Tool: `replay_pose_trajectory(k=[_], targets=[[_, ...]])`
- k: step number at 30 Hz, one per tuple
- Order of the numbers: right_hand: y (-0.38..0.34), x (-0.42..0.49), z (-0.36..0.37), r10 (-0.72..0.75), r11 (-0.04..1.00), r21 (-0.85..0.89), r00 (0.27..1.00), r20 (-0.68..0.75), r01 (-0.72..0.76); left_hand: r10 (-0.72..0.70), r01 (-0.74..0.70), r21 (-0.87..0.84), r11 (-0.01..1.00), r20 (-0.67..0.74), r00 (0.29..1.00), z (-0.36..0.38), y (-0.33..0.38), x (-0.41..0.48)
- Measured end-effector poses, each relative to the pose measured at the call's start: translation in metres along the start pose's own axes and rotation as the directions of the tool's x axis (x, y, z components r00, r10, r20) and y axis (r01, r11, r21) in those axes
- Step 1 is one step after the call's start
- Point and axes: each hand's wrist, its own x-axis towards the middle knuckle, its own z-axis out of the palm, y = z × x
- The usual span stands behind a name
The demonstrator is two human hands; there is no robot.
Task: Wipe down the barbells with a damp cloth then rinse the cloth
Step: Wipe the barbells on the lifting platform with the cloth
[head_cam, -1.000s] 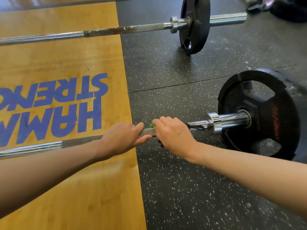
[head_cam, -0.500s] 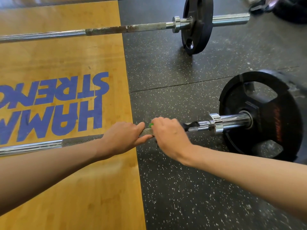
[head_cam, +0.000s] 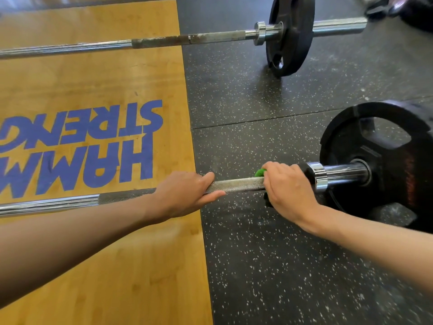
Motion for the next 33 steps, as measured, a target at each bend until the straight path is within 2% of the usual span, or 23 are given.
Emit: replay_pose_trajectory(k=[6,8,13,16,18,23,26,30,33], targets=[[-0.083,0.035,0.018,-0.128,0.990,0.063,0.990,0.058,0.124,-0.018,0.019,-0.078,0.997,0.002,1.000,-0.006,-0.008,-0.014],[-0.107,0.041,0.027,-0.171,0.985,0.038,0.983,0.063,0.169,-0.034,0.034,-0.050,0.998,0.002,0.999,-0.006,-0.016,-0.025],[-0.087,0.038,0.031,-0.331,0.943,0.031,0.943,-0.010,0.331,-0.110,0.109,0.045,0.993,0.023,0.994,-0.012,-0.038,-0.051],[-0.052,0.026,0.024,-0.311,0.950,-0.015,0.950,0.025,0.312,-0.089,0.087,0.054,0.995,0.036,0.995,-0.014,-0.047,-0.057],[-0.027,0.015,0.015,-0.273,0.962,-0.035,0.962,-0.003,0.272,-0.069,0.068,0.044,0.997,0.031,0.997,-0.012,-0.048,-0.055],[-0.004,0.005,0.002,-0.100,0.994,-0.044,0.995,-0.031,0.098,-0.085,0.084,0.012,0.996,0.062,0.995,-0.003,-0.048,-0.055],[-0.025,0.015,0.008,-0.048,0.999,-0.014,0.999,0.006,0.048,-0.104,0.104,-0.004,0.995,0.048,0.993,-0.002,-0.048,-0.054],[-0.089,0.037,0.024,-0.177,0.983,0.042,0.984,0.014,0.176,-0.097,0.097,-0.009,0.995,0.048,0.994,-0.003,-0.047,-0.052],[-0.140,0.051,0.043,-0.215,0.976,0.032,0.976,0.024,0.214,-0.106,0.109,-0.058,0.992,0.047,0.993,-0.003,-0.048,-0.053]])
